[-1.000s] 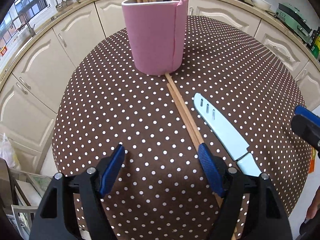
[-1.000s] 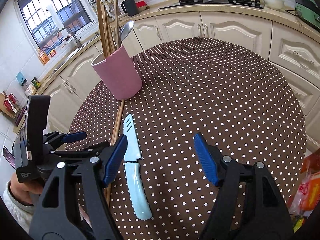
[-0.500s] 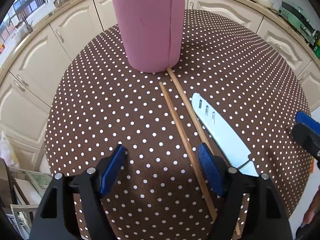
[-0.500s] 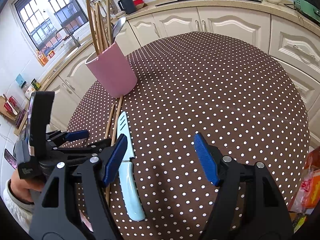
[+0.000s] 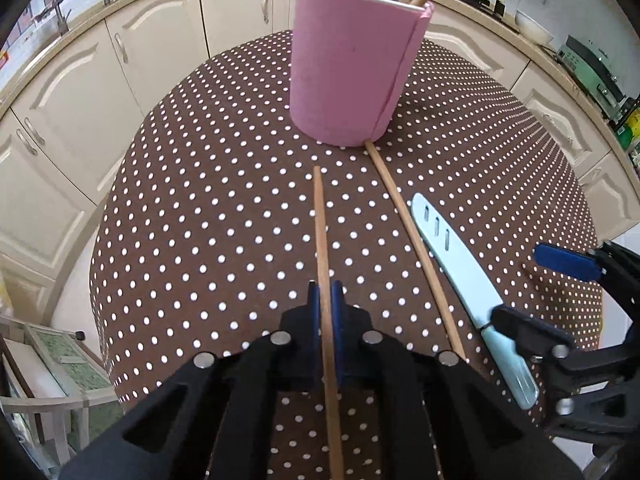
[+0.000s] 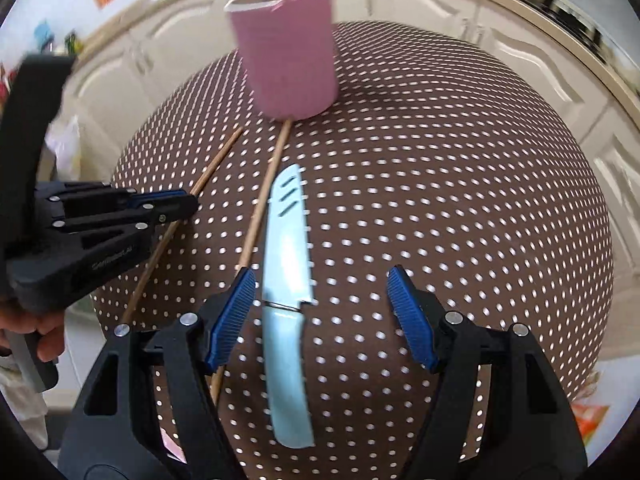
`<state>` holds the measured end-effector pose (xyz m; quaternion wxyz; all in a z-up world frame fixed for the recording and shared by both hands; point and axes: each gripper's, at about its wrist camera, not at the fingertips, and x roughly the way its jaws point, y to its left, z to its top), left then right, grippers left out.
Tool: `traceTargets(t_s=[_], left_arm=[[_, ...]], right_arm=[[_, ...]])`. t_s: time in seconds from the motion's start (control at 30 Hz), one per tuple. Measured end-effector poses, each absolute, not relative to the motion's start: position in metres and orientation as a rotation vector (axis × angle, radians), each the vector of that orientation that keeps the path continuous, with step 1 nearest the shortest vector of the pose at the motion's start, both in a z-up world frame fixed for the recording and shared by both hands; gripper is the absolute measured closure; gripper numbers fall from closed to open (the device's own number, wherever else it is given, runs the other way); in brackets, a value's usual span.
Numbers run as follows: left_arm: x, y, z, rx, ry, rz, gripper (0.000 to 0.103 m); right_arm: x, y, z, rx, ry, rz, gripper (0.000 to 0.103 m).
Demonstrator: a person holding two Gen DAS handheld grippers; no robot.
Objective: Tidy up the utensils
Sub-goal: 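Grasp a chopstick with the left tool while the right tool grasps the light-blue knife, then lift the chopstick and knife upright and carry them above the pink cup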
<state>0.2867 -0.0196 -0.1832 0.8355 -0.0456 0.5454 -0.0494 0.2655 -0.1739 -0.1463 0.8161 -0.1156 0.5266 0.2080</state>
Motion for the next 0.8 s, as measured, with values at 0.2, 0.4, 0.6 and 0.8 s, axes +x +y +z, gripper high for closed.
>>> traceTargets(t_s=[0.2, 0.4, 0.6, 0.8], left_arm=[[0.276, -0.007, -0.184, -0.159, 1.159, -0.142, 0.097], [0.281, -0.008, -0.184, -0.144, 1.157, -0.153, 0.097], [0.295, -0.017, -0.184, -0.104, 1.171, -0.154, 0.097], [0.292, -0.016, -0.178, -0.155, 1.102, -0.176, 0.098]], right_arm=[[0.281, -0.153, -0.162, -0.318, 1.233, 0.442, 0.056], [0.294, -0.135, -0.167, -0.347, 1.253, 0.437, 0.075], [0.304, -0.135, -0.165, -0.303, 1.235, 0.432, 0.076], [0.291, -0.161, -0.146, -0.181, 1.130, 0.434, 0.076]])
